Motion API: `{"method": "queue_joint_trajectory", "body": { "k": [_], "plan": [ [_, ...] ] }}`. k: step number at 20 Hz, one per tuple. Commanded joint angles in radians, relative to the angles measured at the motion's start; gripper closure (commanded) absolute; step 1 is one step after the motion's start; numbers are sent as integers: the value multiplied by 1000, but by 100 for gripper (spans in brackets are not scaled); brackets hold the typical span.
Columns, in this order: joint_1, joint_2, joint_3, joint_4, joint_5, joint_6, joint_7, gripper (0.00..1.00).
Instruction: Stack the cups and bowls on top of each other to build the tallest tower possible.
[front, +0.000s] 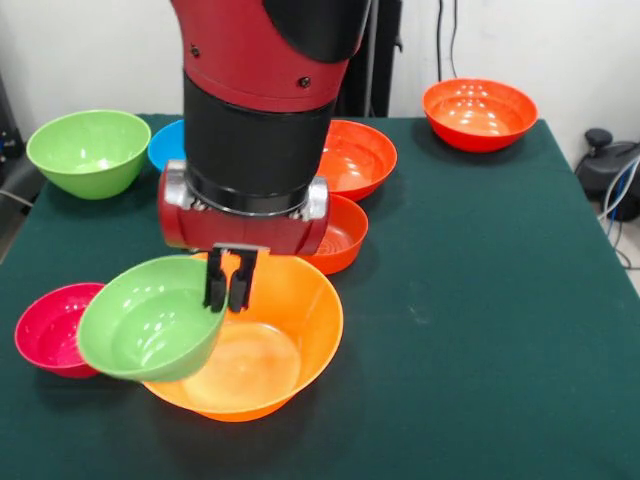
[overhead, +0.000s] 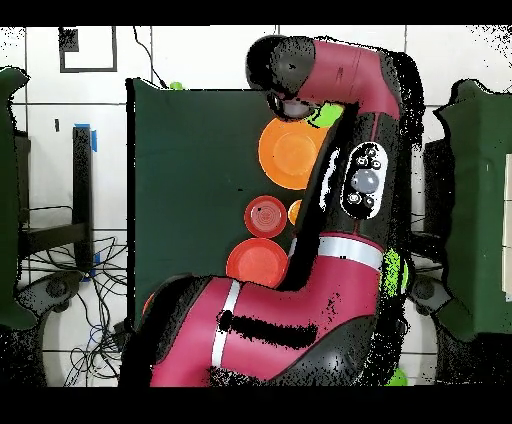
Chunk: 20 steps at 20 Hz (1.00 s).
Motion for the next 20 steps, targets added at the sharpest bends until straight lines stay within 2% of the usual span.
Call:
{"method": "queue_joint_trajectory", "body": {
  "k": [1,4,7,12,20],
  "plan": [
    [26,-110,109,262,-4,14,-133,100],
    [31,-157,109,339,-10,-12,-122,100],
    [25,-171,116,378,-19,-47,-115,100],
    [13,-143,141,419,-43,-153,-107,100],
    [16,-104,162,424,-43,-229,-72,100]
  ]
}}
